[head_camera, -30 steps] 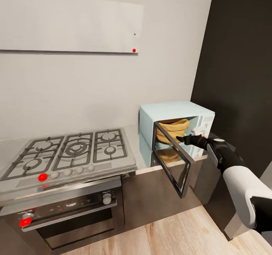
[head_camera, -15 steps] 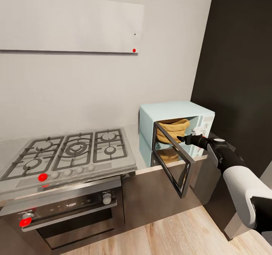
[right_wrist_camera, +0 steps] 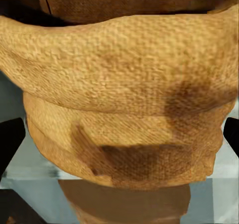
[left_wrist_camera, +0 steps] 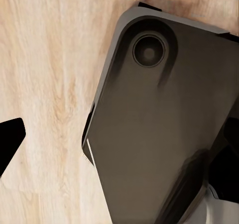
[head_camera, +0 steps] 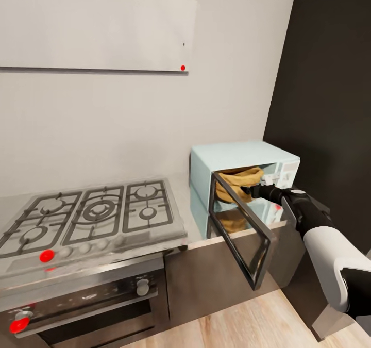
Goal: In the kitchen, take the popcorn bag from the countertop, put it into the microwave, and heat it until the popcorn is cooked so the cooked popcorn ends up inside the bag.
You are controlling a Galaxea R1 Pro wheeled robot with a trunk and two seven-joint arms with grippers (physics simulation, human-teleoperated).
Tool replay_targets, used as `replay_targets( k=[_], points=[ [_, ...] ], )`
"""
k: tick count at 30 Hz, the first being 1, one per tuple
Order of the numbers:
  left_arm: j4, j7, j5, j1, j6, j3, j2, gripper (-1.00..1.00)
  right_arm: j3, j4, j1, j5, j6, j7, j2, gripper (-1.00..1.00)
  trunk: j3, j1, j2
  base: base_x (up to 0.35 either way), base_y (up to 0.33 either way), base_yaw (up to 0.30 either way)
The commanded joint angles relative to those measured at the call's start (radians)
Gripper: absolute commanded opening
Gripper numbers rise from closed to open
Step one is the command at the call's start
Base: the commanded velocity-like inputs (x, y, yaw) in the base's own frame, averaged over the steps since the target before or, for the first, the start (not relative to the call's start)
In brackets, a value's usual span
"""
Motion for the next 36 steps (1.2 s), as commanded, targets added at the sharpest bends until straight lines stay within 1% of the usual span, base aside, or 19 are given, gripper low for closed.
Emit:
replay_targets(
  k=[1, 15, 19, 25, 35, 36],
  points=[
    [-0.001, 0.002, 0.004, 0.0, -0.002, 0.001, 0.0, 1.0, -0.007, -0.001, -0.001, 0.008, 0.005, 0.009, 0.001, 1.0, -0.001, 0.001, -0.001, 0.32, 0.0, 0.0],
    [0.0, 0.002, 0.004, 0.0, -0.002, 0.001, 0.0, 1.0, -0.004, 0.002, -0.001, 0.004, 0.005, 0.012, 0.009, 1.0, -0.001, 0.001, -0.001, 0.286, 0.0, 0.0],
    [0.0, 0.002, 0.004, 0.0, -0.002, 0.001, -0.001, 1.0, -0.004, 0.002, -0.001, 0.005, 0.005, 0.013, 0.009, 1.0, -0.001, 0.001, -0.001, 0.146, 0.0, 0.0],
    [0.0, 0.002, 0.004, 0.0, -0.002, 0.001, -0.001, 1.0, -0.004, 0.002, -0.001, 0.006, 0.005, 0.014, 0.008, 1.0, -0.001, 0.001, -0.001, -0.015, -0.001, 0.0],
    [0.0, 0.002, 0.004, 0.0, -0.002, 0.004, -0.002, 1.0, -0.003, 0.002, -0.001, 0.006, 0.005, 0.013, 0.007, 1.0, -0.001, 0.001, -0.001, -0.295, -0.063, 0.0],
    [0.0, 0.002, 0.004, 0.0, -0.002, 0.004, -0.002, 1.0, -0.003, 0.002, -0.001, 0.012, 0.005, 0.013, 0.007, 1.0, -0.001, 0.001, -0.001, -0.315, -0.07, 0.0]
  ],
)
